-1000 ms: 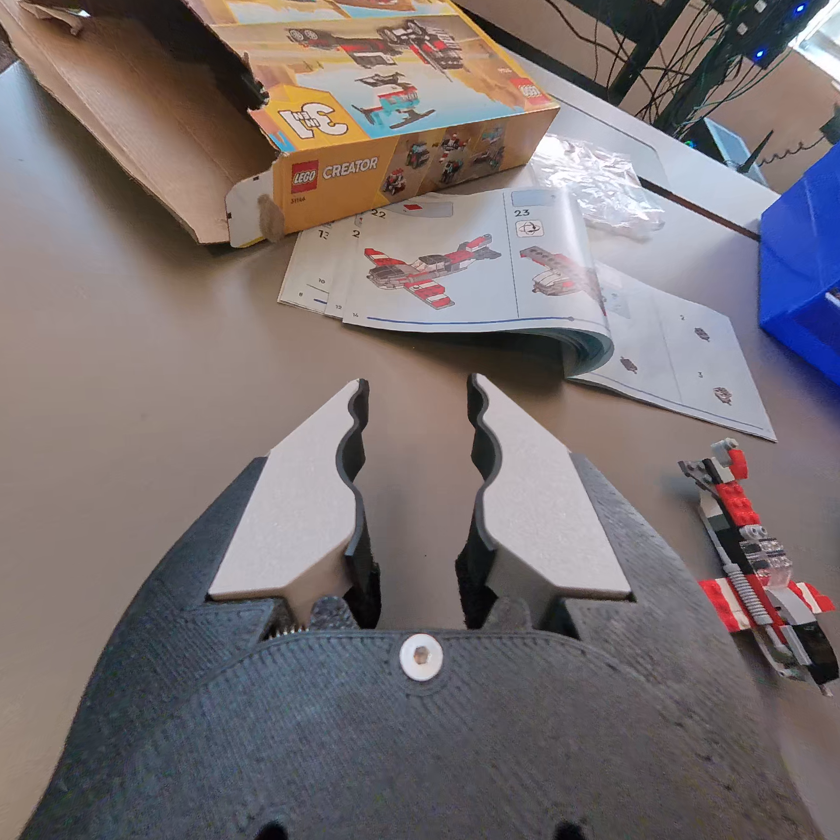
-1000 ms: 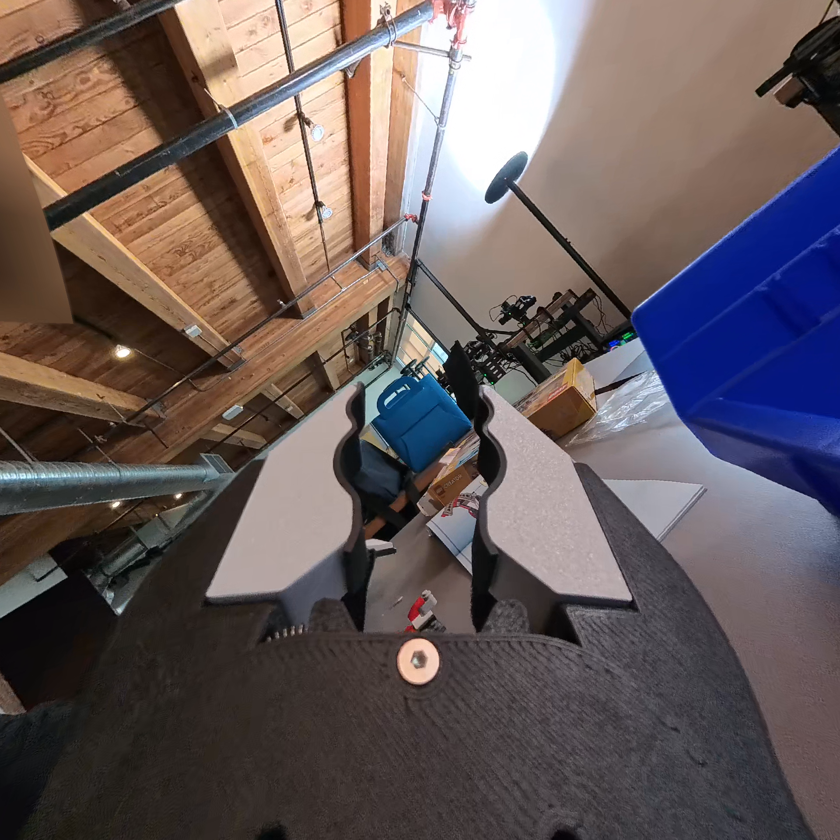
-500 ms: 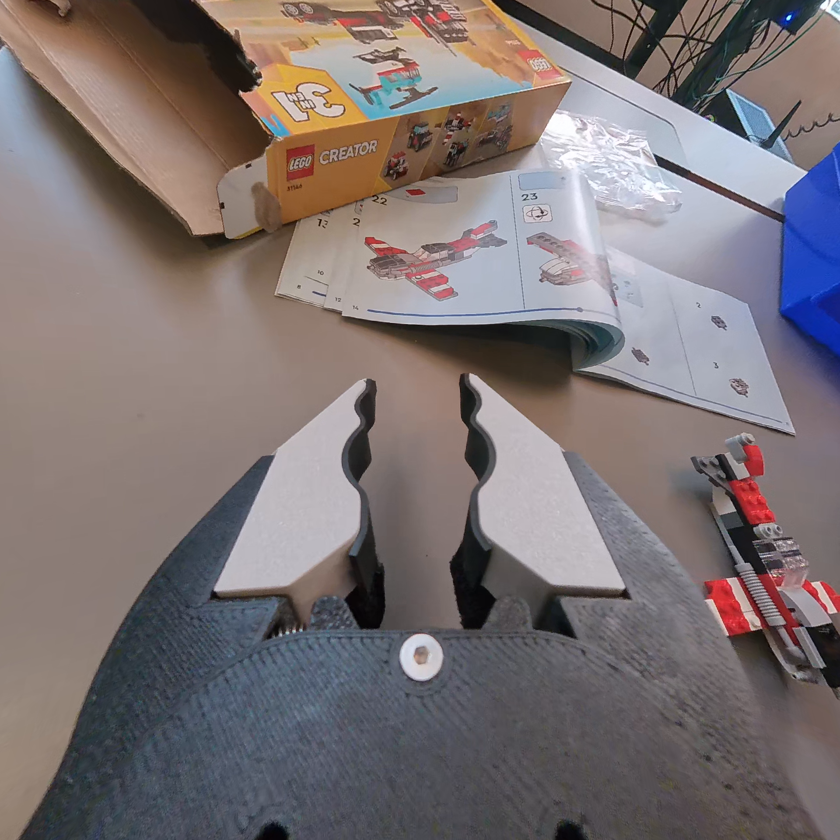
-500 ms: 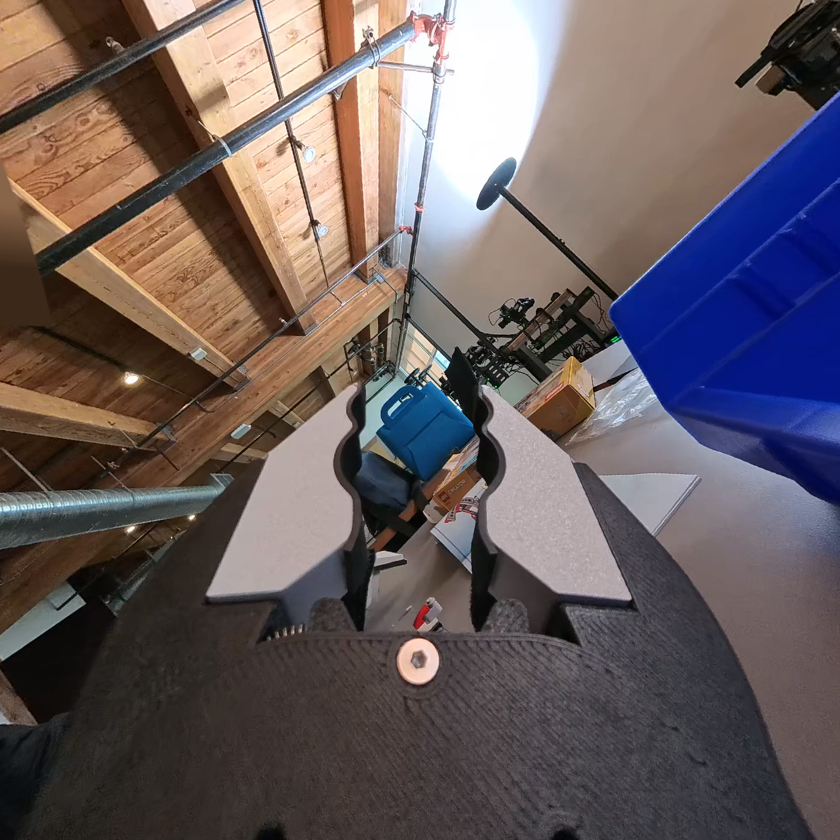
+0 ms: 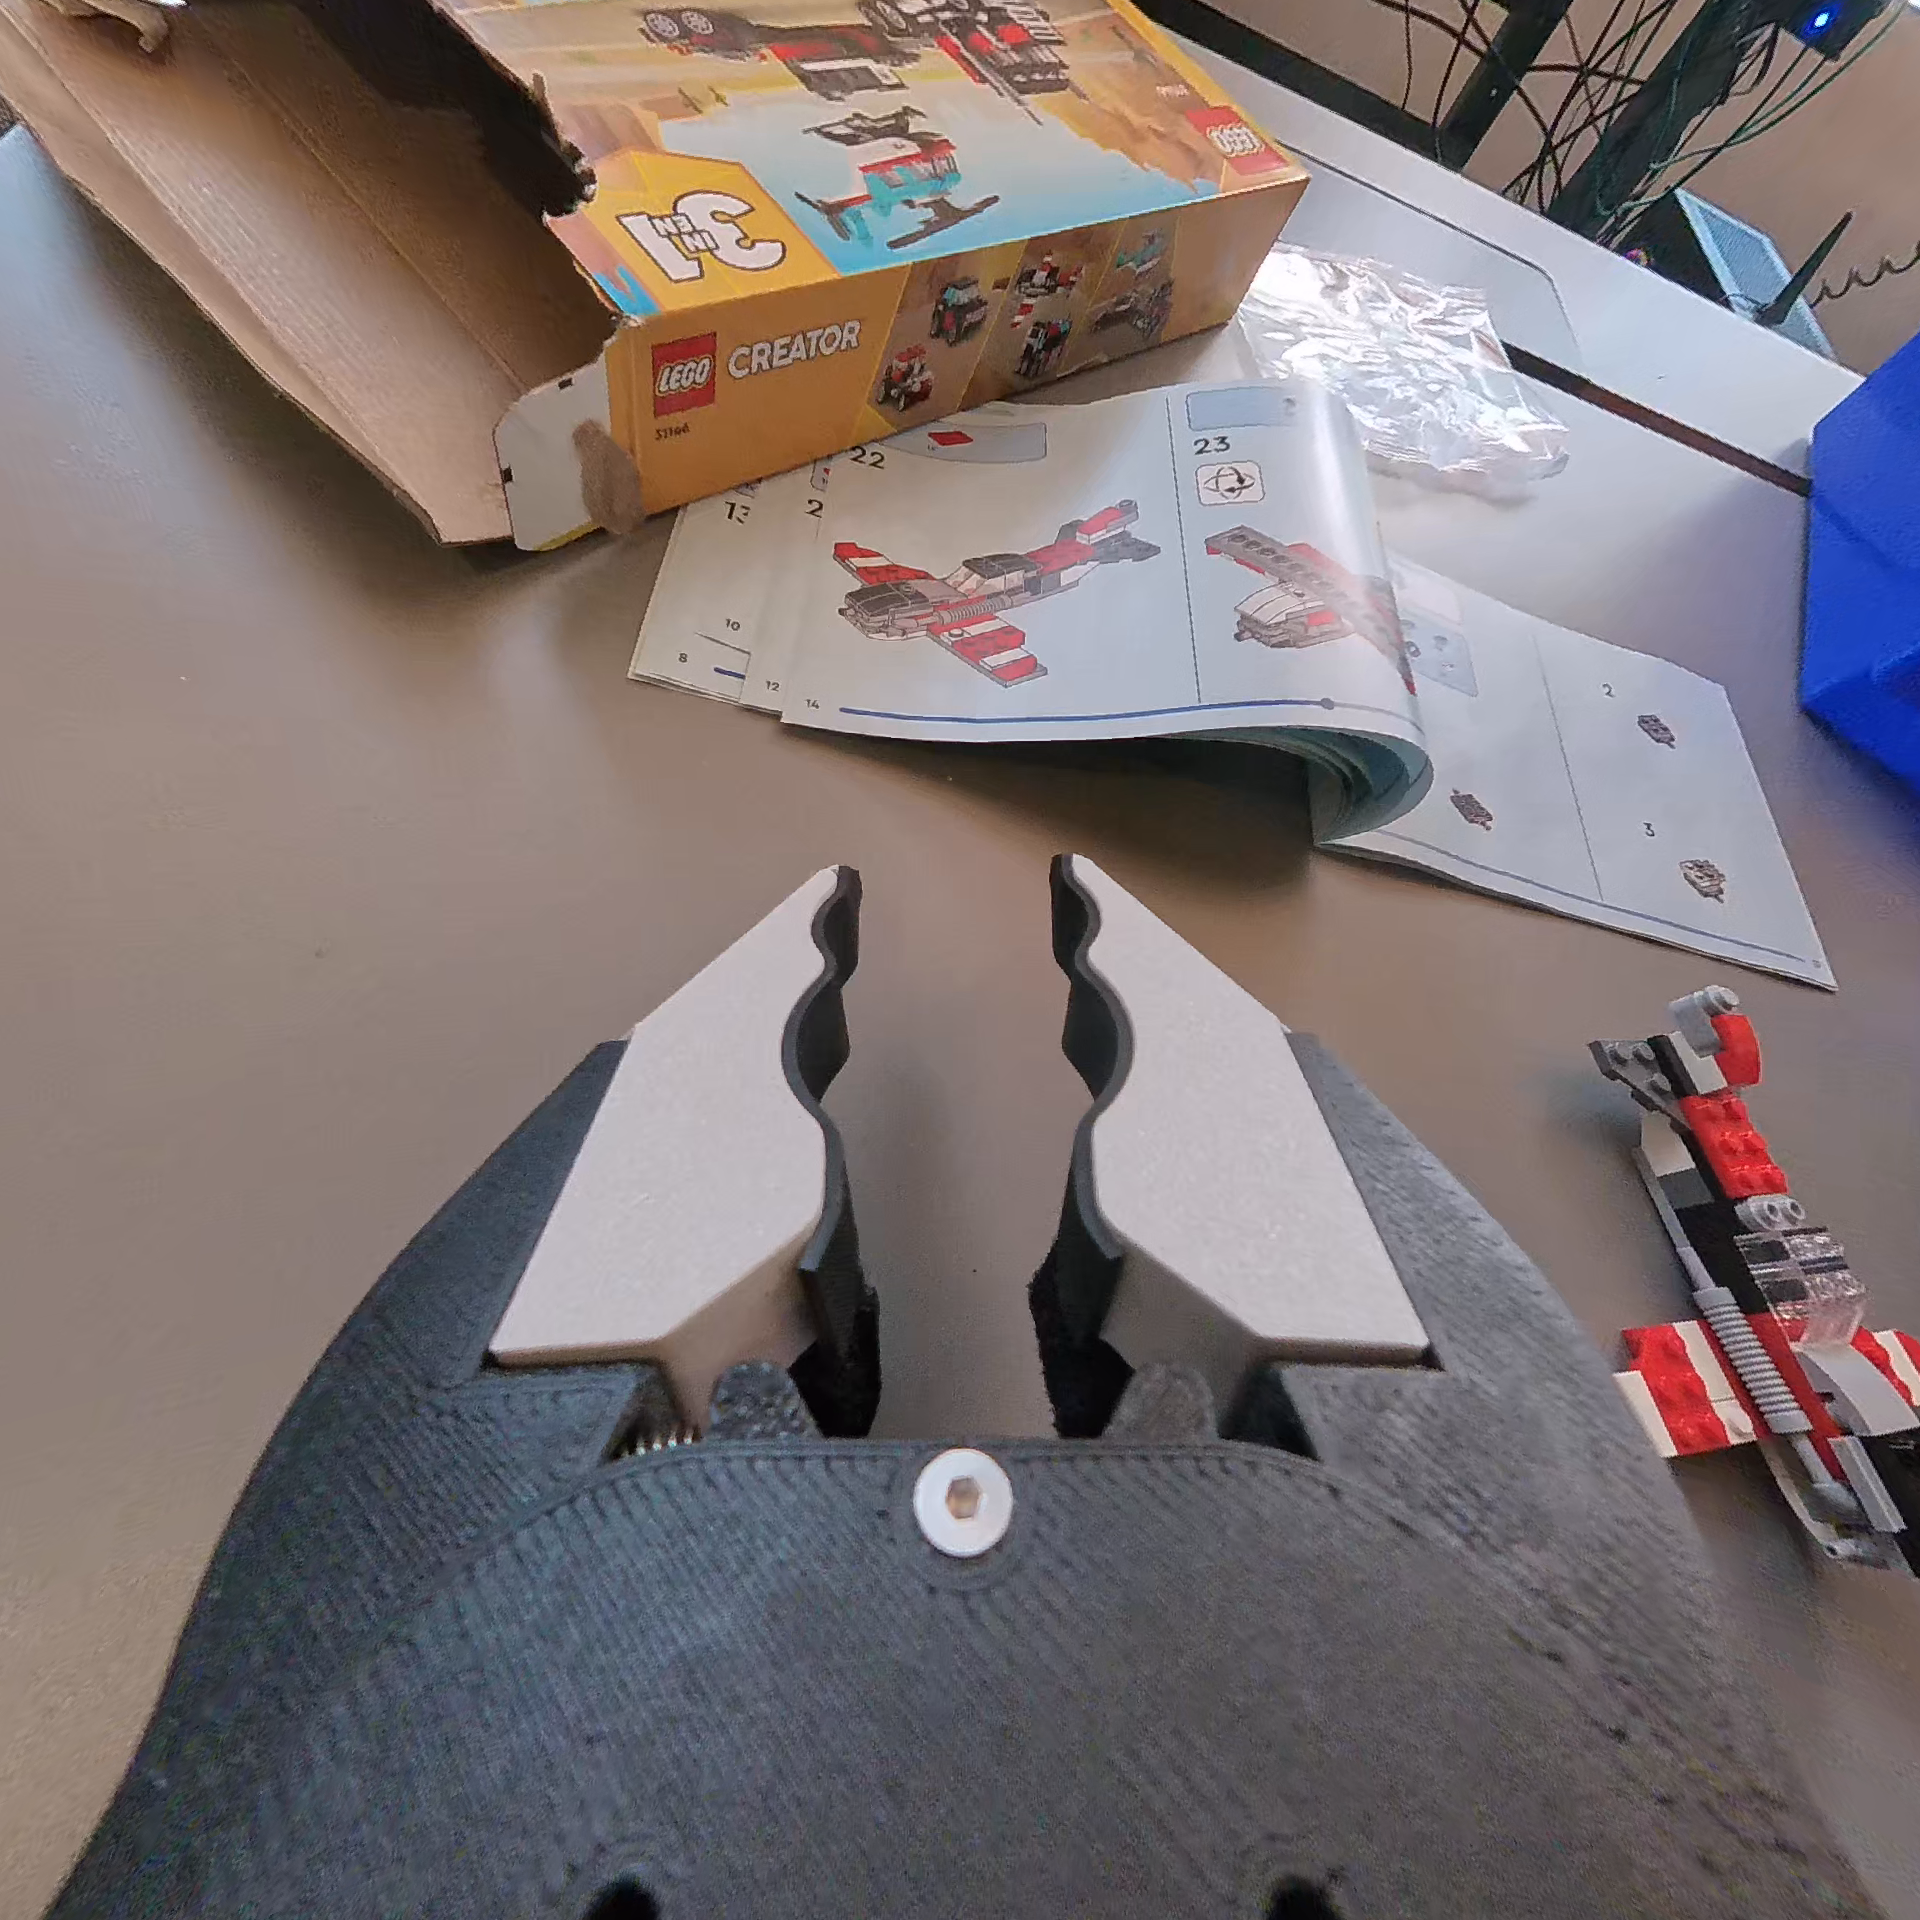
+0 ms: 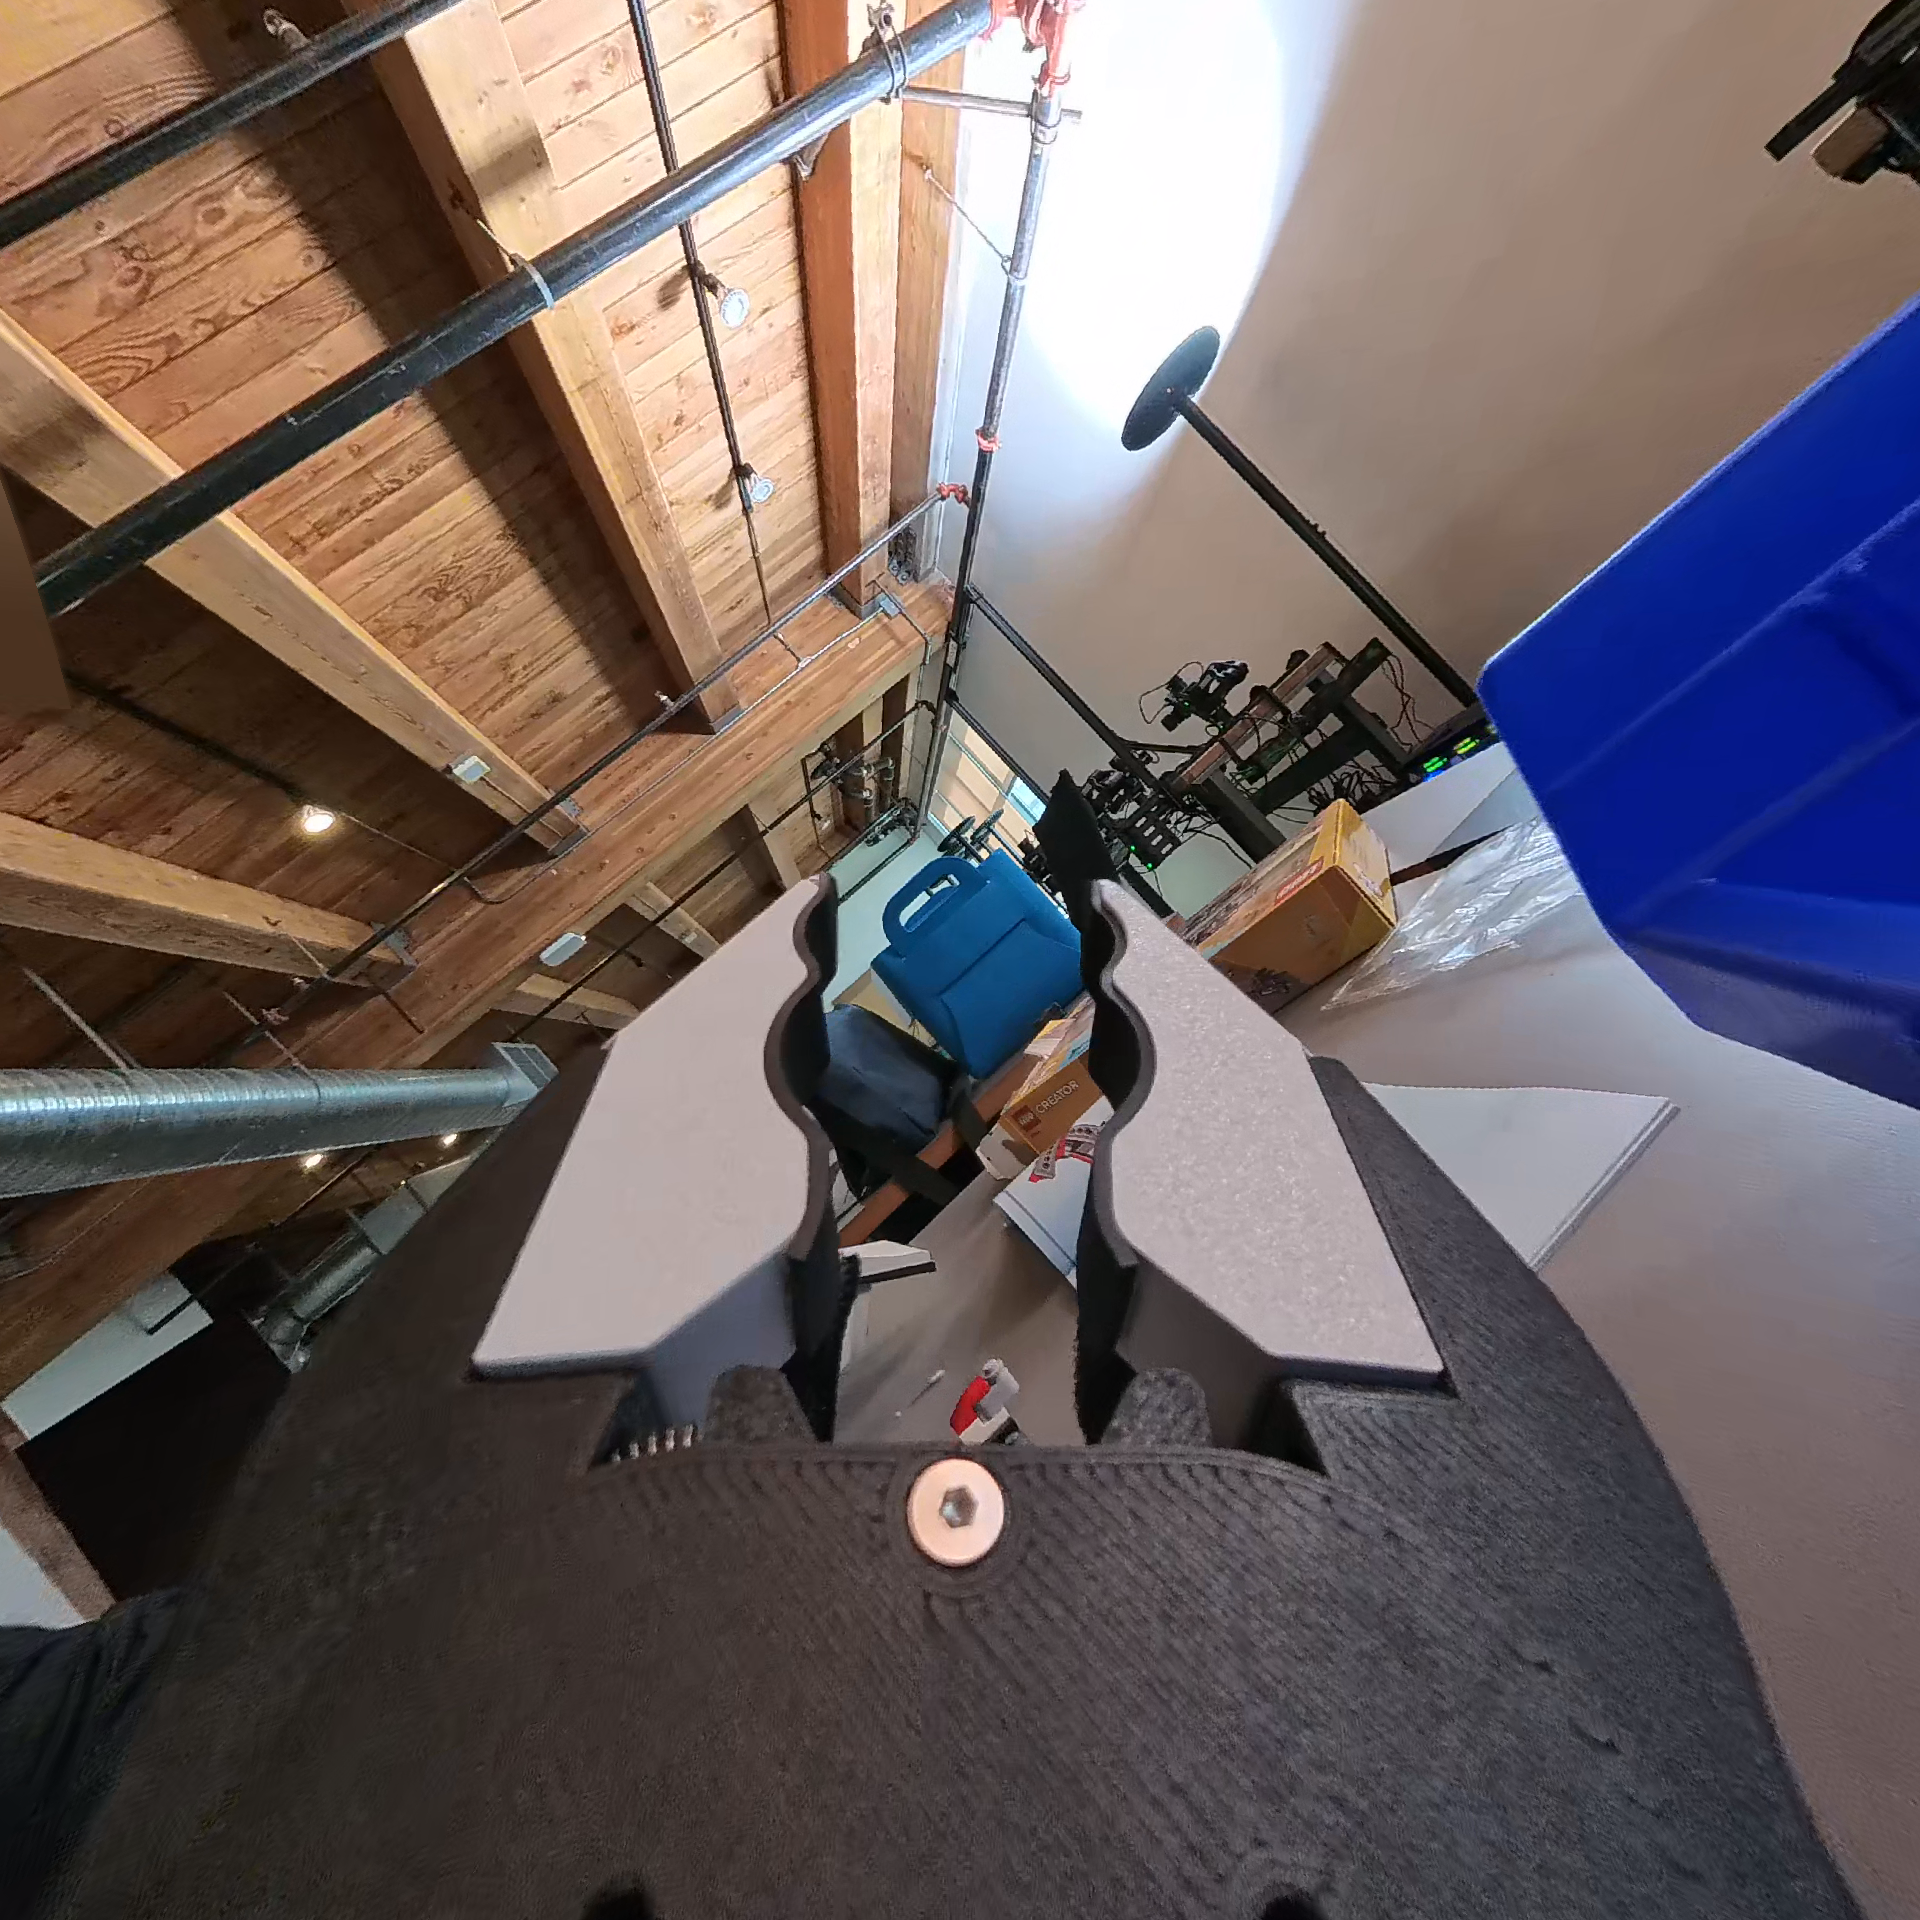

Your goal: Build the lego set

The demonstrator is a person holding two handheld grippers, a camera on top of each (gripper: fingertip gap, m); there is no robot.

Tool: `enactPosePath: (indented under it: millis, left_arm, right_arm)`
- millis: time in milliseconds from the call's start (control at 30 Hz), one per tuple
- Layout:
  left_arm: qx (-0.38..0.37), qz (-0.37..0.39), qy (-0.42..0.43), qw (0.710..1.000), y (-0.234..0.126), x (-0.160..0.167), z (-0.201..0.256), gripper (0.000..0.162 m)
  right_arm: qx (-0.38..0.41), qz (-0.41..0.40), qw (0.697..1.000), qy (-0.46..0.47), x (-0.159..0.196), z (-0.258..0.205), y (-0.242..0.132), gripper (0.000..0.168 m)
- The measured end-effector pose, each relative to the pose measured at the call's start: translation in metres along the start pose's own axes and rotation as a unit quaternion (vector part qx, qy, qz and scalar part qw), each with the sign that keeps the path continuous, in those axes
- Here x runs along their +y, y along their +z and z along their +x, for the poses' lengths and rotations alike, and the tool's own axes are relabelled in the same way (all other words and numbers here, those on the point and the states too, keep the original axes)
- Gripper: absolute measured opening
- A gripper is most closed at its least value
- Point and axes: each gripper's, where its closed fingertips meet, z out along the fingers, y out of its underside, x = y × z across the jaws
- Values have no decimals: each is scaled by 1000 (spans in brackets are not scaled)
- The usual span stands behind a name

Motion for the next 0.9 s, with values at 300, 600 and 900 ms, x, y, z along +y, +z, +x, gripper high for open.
enactPosePath:
  millis: [300, 600, 900]
  left_arm:
    - [-6, -1, 2, 1000, 1, 0, -1, 38]
    - [-7, -1, -1, 1000, 1, 0, -2, 38]
    - [-11, 1, -1, 1000, 0, 0, -2, 38]
  right_arm:
    - [-2, -9, 1000, 9, 6, 1, 8, 46]
    - [-3, -12, 1000, 9, 10, 0, 12, 46]
    - [0, -16, 1000, 12, 13, 1, 15, 46]
